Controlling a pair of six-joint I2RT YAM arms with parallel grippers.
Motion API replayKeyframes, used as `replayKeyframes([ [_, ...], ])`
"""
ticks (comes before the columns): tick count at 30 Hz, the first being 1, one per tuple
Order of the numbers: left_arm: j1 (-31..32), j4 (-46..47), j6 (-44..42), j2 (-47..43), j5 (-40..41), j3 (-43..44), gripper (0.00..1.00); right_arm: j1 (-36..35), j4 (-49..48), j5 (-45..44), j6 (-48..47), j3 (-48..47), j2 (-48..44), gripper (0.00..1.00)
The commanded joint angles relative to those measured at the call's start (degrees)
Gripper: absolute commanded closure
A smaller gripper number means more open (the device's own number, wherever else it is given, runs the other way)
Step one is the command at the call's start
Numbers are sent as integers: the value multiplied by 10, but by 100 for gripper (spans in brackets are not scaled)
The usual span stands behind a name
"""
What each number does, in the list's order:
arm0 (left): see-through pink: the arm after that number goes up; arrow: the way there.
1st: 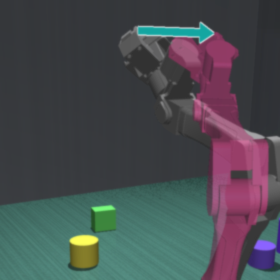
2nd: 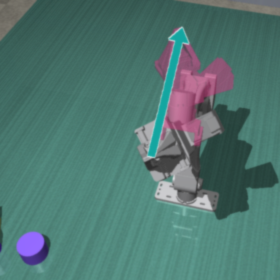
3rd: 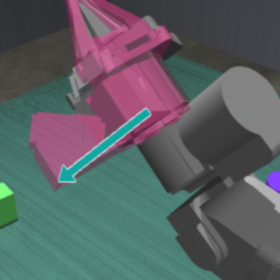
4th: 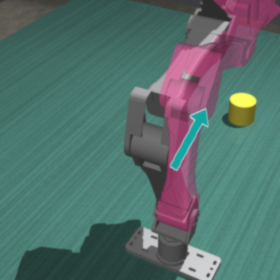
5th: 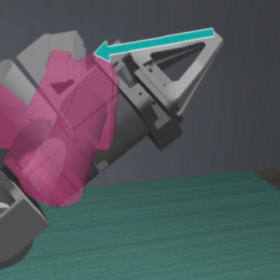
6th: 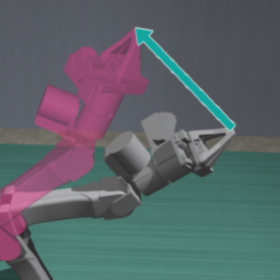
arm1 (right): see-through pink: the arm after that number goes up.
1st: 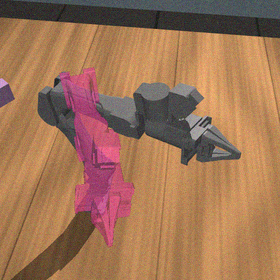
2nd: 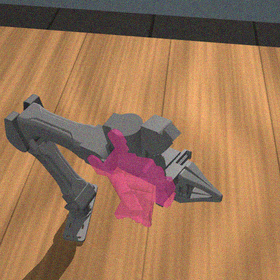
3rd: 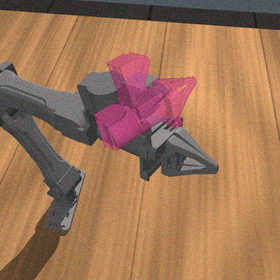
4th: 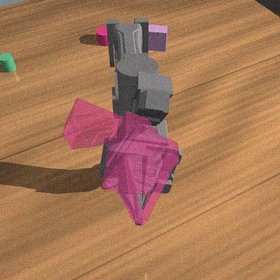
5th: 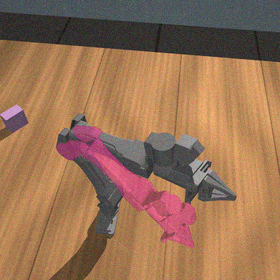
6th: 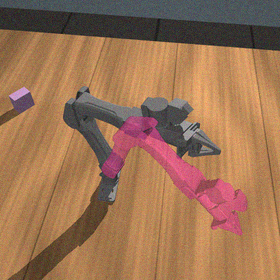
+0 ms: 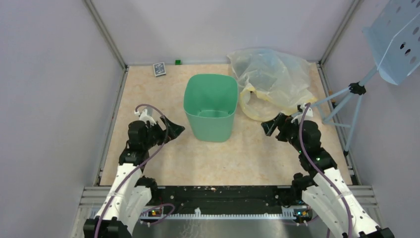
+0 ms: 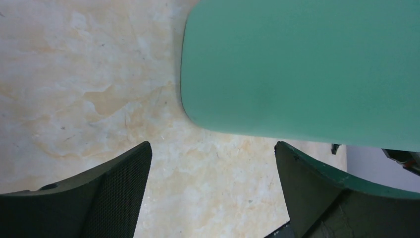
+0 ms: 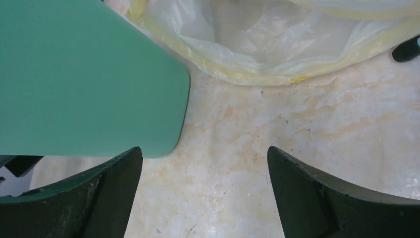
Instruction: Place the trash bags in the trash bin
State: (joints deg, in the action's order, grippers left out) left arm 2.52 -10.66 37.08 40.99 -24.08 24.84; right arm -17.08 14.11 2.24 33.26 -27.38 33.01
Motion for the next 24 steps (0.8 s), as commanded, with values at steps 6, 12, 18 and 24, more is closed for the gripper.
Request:
replayKeyframes([
  [6, 0, 189, 65, -30, -166, -98, 1, -1, -130, 146, 42, 71, -26, 4],
  [12, 8, 280, 74, -56, -194, -158, 1, -18, -304, 234, 28, 148, -1, 8],
  [18, 55, 424, 110, -68, -135, -229, 1, -142, -447, 132, -35, 165, 115, 10],
  [24, 119, 462, 71, -32, -44, -223, 1, -212, -585, 76, -52, 121, 287, 15],
])
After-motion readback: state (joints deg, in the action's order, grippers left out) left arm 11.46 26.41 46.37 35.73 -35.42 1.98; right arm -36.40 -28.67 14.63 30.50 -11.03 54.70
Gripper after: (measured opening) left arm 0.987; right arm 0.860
